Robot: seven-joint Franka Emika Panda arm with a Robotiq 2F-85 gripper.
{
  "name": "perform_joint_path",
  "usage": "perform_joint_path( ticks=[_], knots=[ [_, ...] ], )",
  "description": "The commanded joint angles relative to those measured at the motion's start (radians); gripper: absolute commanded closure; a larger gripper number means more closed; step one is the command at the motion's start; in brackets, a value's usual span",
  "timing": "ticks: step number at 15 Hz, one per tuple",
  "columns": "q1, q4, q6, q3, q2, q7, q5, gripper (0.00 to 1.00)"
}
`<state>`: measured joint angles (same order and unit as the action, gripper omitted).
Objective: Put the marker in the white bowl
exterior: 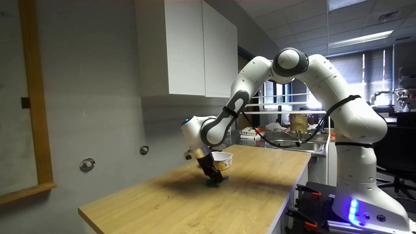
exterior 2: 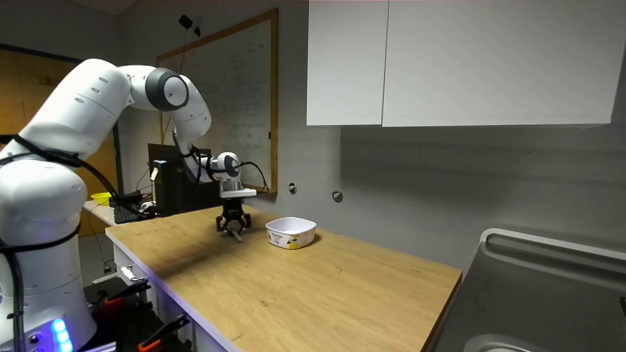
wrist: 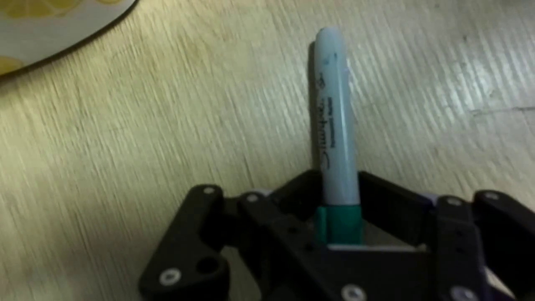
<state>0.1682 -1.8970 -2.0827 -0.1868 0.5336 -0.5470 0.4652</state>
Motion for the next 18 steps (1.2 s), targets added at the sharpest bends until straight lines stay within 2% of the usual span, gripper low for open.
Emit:
perform_joint_path(
  ticks=[1,4,6,7,8,9,18],
  knots=[
    [-0.005,-0.009,-0.029,0.003,0.013,-0.010,-0.011,0.88],
    [0.000,-0.009,-0.015,0.006,0.012,-0.001,-0.006,0.90],
    [0.014,-0.012,0.022,0.011,-0.001,0.023,0.002,0.98],
    [0.025,-0.018,0.047,0.013,-0.017,0.040,0.011,0.94],
    [0.031,-0.020,0.070,0.013,-0.026,0.051,0.012,0.97],
    [0.036,-0.027,0.089,0.011,-0.038,0.060,0.016,0.95],
    [0.100,-0.009,0.416,-0.013,-0.187,0.174,0.012,0.96]
  ],
)
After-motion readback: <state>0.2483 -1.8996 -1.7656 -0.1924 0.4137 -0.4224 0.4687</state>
